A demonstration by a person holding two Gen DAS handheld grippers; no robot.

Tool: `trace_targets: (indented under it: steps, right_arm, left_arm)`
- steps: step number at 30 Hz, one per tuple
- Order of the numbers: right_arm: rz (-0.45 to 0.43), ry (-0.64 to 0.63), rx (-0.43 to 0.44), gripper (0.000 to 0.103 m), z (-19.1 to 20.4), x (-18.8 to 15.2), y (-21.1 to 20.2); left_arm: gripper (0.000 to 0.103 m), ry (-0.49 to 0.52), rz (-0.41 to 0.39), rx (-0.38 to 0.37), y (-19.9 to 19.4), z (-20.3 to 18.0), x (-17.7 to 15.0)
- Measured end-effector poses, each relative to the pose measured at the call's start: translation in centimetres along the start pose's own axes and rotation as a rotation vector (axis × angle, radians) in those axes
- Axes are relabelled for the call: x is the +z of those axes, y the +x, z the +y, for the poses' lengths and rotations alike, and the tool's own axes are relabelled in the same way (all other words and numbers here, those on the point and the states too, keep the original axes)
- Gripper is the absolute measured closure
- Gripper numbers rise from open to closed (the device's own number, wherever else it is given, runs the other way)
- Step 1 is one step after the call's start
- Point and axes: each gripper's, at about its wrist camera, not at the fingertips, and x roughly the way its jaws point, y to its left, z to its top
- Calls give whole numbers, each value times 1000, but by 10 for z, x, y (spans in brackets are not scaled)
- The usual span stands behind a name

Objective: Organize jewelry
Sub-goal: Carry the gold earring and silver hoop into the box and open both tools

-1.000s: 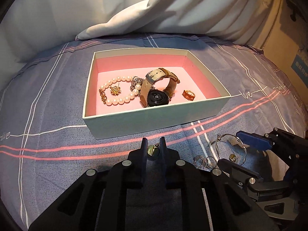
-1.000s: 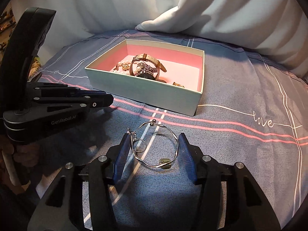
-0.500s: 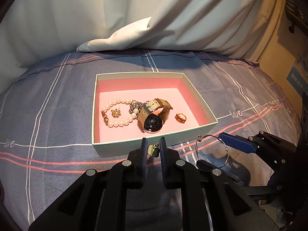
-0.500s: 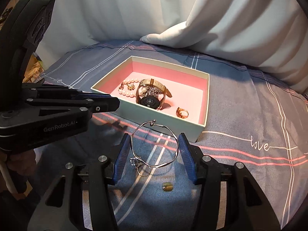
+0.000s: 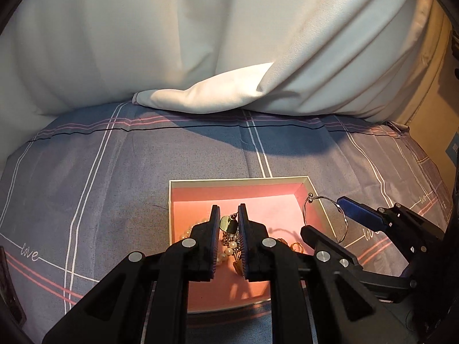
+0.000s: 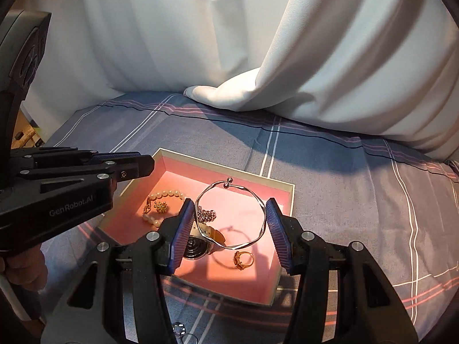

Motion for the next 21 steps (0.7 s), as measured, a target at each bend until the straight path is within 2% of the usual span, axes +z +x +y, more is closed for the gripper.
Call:
trace_targets:
  steps: [8,21]
  right_arm:
    - [25,23,5,51,-8,-4,12]
    - [31,15,7,51,-8,-5,16]
  left_arm:
    - [90,1,39,17,20,2,1]
    - [90,-7,53,16,25,1,1]
